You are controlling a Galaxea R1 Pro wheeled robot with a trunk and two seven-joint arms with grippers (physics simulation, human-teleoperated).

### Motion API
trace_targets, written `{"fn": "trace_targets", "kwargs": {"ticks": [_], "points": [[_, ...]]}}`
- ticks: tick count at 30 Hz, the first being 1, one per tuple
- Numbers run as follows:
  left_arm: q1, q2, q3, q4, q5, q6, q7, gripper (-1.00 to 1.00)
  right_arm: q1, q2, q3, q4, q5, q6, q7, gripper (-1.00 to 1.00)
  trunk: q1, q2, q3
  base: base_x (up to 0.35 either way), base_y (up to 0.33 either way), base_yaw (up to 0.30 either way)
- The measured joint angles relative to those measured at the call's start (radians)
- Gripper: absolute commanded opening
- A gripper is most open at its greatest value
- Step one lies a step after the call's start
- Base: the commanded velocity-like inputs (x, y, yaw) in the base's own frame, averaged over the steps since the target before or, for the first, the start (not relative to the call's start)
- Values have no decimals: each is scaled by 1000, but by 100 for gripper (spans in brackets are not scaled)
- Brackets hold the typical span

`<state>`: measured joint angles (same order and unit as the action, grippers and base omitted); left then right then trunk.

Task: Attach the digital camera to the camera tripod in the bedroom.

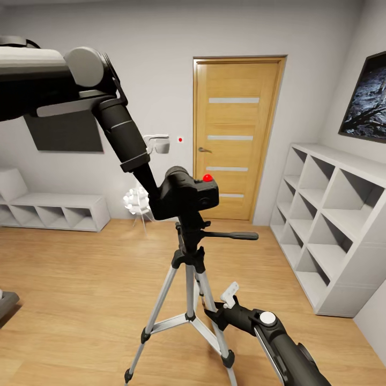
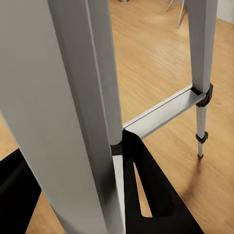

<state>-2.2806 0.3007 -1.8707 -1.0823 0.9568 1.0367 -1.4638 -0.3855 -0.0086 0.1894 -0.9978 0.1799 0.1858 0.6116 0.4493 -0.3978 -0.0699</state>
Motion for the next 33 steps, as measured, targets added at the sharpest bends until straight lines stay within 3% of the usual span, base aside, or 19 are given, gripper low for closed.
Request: {"fn": "trace_targets", "kwargs": {"ticks": [17,25,29,33], "points": [[-2,-36,-14,55,-7,-3,7,-100,1,0,18,-11,3,-3,-2,-100,0,0,0,0,0,0],[-1,-43,-15,71,-49,-4,8,-100,2,-1,39,-15,-8,-2,-16,-100,0,0,0,0,0,0],[1,-44,-16,77,-59,-4,8,-100,2,7,45,1,-32,1,-48,-100,0,0,0,0,0,0],[1,-45,-16,78,-62,-5,9,-100,2,13,47,1,-27,1,-54,-100,0,0,0,0,0,0]]}}
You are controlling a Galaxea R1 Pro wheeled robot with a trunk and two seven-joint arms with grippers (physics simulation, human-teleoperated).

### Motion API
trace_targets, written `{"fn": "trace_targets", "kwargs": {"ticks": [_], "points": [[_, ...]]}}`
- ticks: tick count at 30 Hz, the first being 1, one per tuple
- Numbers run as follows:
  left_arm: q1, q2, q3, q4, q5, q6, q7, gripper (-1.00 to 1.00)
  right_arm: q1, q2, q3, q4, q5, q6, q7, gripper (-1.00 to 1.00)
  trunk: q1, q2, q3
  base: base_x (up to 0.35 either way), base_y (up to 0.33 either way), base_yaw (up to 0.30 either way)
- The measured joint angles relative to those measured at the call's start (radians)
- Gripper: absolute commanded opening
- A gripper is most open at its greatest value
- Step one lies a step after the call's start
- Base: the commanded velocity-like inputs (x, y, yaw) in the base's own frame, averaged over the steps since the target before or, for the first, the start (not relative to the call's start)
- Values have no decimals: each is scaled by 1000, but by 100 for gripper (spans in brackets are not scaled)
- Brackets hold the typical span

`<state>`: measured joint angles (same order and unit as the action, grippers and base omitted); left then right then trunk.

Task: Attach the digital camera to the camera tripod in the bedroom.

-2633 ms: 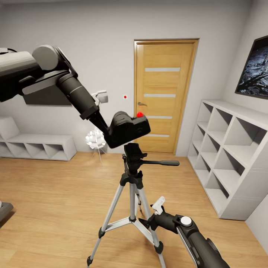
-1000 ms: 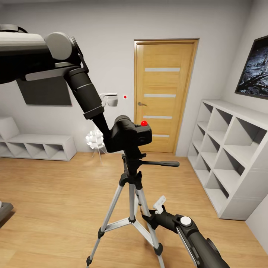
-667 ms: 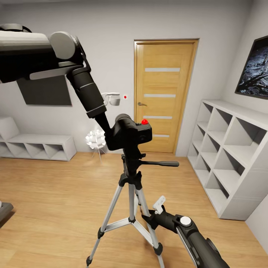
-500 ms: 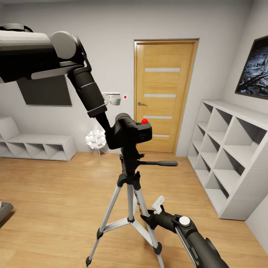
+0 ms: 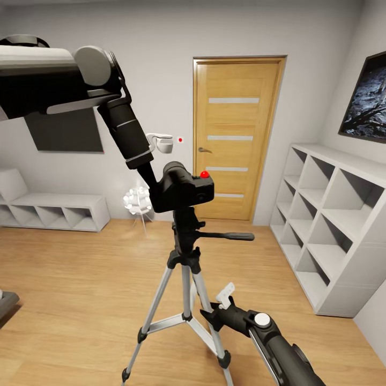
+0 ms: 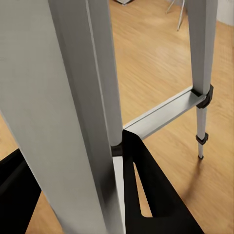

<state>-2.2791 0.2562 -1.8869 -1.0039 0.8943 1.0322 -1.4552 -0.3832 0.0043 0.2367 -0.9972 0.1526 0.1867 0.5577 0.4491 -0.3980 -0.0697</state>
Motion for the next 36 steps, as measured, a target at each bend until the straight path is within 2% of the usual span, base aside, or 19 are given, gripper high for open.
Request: {"fn": "trace_targets", "kwargs": {"ticks": [20,27,36], "points": [[4,0,-3,-6,-7,-22,4,-100,3,3,2,-1,1,-4,-3,-100,0,0,0,0,0,0],[12,-1,-22,-2,-33,-26,4,-100,3,3,1,-1,2,-4,-3,-100,0,0,0,0,0,0],[14,-8,-28,2,-42,-29,4,-100,3,3,1,-1,2,-5,-3,-100,0,0,0,0,0,0]]}}
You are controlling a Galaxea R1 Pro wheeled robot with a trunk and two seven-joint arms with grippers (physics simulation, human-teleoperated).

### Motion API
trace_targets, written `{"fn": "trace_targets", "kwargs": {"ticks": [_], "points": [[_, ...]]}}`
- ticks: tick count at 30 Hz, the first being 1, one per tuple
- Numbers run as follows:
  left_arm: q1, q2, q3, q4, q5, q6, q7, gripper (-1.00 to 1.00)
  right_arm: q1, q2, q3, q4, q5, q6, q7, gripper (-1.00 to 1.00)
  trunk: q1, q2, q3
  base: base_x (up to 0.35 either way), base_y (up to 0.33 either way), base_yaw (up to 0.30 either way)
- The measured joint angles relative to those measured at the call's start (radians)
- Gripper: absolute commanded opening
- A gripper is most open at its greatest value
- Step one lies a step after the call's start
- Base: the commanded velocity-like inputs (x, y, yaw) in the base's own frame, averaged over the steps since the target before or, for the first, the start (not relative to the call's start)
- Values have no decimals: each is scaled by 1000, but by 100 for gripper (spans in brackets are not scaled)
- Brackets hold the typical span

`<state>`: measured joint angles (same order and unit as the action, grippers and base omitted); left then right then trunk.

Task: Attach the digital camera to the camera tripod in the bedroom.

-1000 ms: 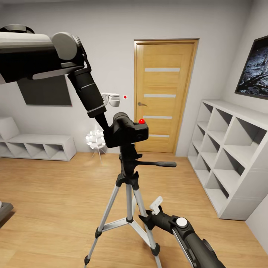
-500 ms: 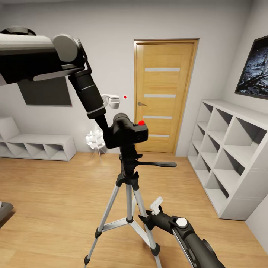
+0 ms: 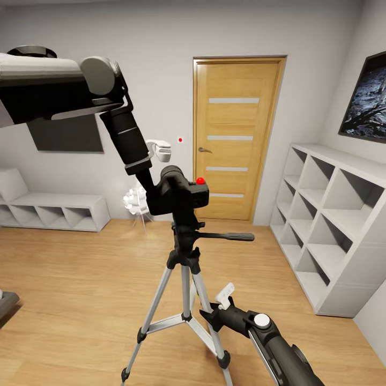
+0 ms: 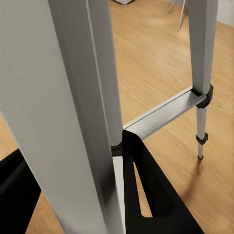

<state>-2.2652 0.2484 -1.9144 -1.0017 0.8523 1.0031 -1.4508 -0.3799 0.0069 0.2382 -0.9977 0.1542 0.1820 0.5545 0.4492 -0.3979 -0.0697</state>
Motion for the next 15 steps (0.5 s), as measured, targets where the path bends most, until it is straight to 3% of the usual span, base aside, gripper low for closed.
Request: {"fn": "trace_targets", "kwargs": {"ticks": [5,15], "points": [[1,-7,0,6,-1,0,0,-100,0,0,0,0,1,0,1,-100,0,0,0,0,0,0],[34,-49,4,58,1,-1,0,-100,0,0,0,0,1,0,1,-100,0,0,0,0,0,0]]}}
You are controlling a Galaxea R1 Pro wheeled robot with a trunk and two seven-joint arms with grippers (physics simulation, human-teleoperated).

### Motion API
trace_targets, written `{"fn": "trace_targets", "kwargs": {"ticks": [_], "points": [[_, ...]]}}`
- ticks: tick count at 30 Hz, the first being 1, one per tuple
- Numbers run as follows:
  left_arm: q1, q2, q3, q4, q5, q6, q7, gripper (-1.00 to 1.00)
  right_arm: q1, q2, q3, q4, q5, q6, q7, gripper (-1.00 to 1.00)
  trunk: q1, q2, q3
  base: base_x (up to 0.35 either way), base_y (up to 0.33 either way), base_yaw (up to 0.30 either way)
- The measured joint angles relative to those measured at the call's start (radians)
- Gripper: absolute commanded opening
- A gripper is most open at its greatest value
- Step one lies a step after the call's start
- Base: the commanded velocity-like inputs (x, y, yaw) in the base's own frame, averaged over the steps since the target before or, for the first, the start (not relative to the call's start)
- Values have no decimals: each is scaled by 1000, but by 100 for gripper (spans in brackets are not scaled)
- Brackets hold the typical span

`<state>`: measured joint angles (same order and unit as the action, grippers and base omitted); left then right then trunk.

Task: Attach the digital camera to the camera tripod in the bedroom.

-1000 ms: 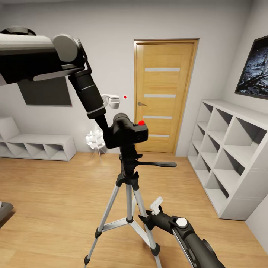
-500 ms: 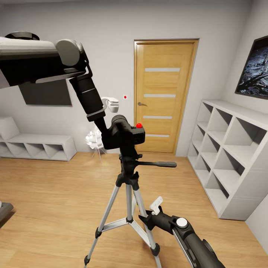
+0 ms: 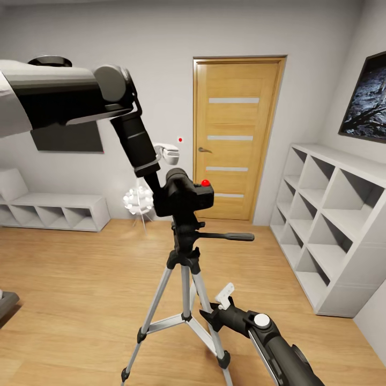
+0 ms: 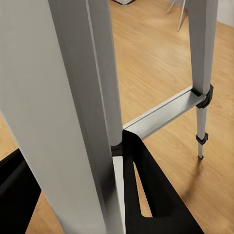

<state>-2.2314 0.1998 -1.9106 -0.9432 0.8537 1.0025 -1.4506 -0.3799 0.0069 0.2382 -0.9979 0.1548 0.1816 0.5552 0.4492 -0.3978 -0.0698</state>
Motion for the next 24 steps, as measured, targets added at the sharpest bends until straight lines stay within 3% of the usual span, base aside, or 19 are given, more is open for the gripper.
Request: {"fn": "trace_targets", "kwargs": {"ticks": [12,13,24], "points": [[11,-7,0,12,5,1,-1,-100,0,0,0,0,0,0,0,-100,0,0,0,0,0,0],[11,-7,0,12,5,1,-1,100,0,0,0,0,0,0,0,-100,0,0,0,0,0,0],[15,-6,2,13,3,1,-1,100,0,0,0,0,0,0,-1,-100,0,0,0,0,0,0]]}}
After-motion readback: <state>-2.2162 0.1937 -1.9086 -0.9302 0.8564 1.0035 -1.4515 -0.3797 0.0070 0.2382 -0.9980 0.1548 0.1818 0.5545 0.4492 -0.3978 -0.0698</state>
